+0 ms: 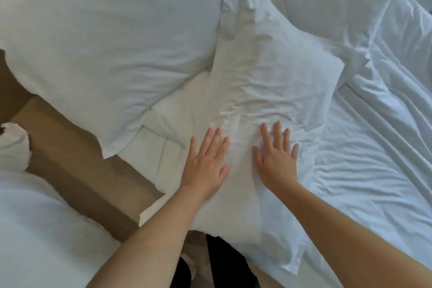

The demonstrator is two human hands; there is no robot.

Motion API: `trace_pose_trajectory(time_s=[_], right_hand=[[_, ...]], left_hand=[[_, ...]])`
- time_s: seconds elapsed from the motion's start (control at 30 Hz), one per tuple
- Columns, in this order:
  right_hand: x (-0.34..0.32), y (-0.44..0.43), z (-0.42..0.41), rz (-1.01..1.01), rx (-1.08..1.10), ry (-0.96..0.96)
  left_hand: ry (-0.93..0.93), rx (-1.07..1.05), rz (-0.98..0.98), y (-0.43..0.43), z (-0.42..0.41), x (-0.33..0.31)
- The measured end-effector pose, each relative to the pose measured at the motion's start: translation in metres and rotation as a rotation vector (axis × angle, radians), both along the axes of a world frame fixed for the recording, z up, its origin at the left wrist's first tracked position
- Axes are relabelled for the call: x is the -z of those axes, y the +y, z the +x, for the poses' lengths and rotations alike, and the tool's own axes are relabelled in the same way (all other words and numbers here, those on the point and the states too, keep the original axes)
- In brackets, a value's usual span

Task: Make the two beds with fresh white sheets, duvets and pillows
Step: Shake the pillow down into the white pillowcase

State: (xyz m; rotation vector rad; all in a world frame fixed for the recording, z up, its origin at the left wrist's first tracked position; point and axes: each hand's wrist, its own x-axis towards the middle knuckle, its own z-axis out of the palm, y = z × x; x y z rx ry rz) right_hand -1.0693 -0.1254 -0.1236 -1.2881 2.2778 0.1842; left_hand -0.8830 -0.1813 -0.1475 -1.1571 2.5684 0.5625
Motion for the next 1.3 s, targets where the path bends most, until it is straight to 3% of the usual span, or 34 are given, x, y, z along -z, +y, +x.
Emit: trace_pose_trajectory(time_s=[0.23, 0.43, 0.6, 0.97, 1.3], right_hand=[[-0.032, -0.04, 0.11, 0.018, -0.696, 0.108], [-0.059, -0.066, 0.255, -0.043, -1.034, 0.125], [-0.085, -0.034, 0.398, -0.052, -1.35, 0.175], [-0.12, 0.086, 0.653, -0.072, -1.869, 0.151], [-0.088, 0.149, 0.837, -0.105, -2.146, 0.098]], left_hand=[[-0.185, -0.397, -0.082, 0.03, 0.14, -0.049], [-0.225, -0.807, -0.099, 0.074, 0.254, -0.086], [-0.251, -1.108, -0.082, 0.159, 0.363, -0.103], [-0.336, -1.768, -0.042, 0.355, 0.539, -0.124], [-0.309, -2.244, -0.023, 0.441, 0.642, -0.11]])
